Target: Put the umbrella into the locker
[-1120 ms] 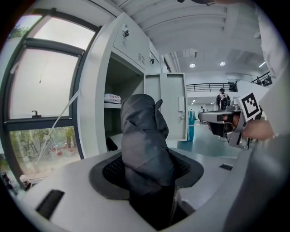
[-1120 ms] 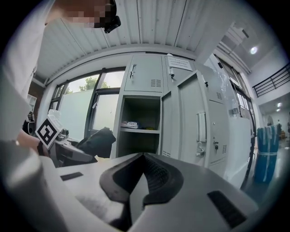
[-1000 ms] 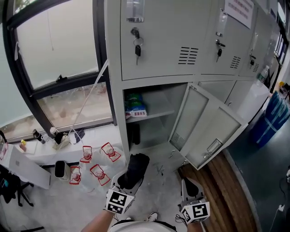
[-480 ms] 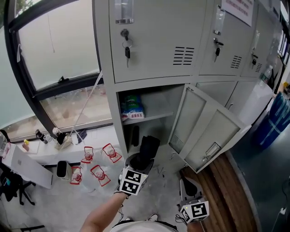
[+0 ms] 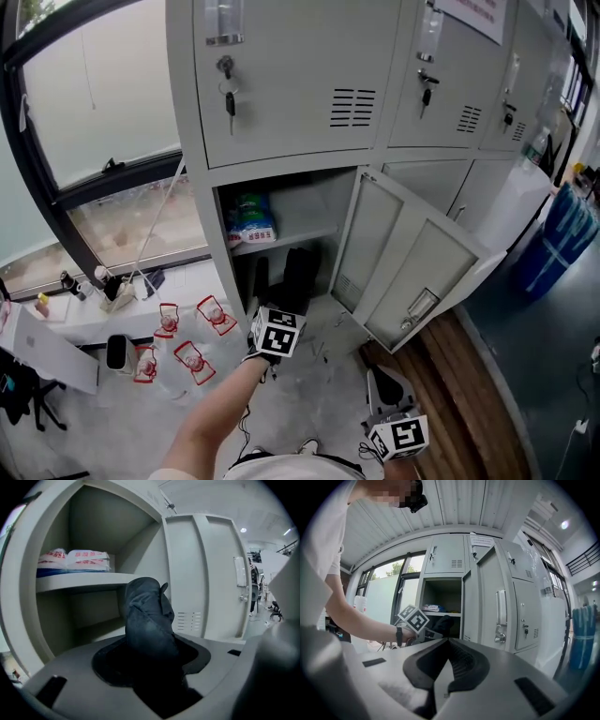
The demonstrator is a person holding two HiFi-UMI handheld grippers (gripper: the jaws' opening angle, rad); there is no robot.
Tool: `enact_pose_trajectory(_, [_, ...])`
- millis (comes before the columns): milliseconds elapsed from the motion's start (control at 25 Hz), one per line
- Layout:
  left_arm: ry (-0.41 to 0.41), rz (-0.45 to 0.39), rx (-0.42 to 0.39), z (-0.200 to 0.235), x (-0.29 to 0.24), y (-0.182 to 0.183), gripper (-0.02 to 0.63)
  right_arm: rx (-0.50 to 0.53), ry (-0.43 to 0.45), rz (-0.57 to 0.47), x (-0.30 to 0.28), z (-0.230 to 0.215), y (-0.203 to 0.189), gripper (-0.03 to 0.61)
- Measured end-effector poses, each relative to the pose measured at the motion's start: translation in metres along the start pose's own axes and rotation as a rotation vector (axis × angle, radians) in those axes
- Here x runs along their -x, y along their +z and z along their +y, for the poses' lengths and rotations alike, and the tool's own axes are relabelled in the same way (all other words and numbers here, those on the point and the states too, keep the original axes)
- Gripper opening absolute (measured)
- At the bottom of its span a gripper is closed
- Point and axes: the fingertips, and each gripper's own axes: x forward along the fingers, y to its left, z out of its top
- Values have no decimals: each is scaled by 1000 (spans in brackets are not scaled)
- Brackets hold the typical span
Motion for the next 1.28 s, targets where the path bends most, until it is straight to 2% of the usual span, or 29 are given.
enact_pose_trajectory(600, [121, 115, -147, 20, -82, 6, 253, -14, -11, 27, -3, -25, -9, 15])
enact_pose_trajectory(920, [162, 210, -111, 35, -114, -10, 253, -13, -21, 22, -5, -39, 0, 15])
enact_pose_trajectory(1080, [184, 241, -117, 42, -124, -6, 256, -20, -33, 19, -3, -46, -1, 15])
enact_pose_trajectory(1280, [195, 347, -132, 55, -136, -15, 261, -19, -29, 32, -4, -47, -2, 15])
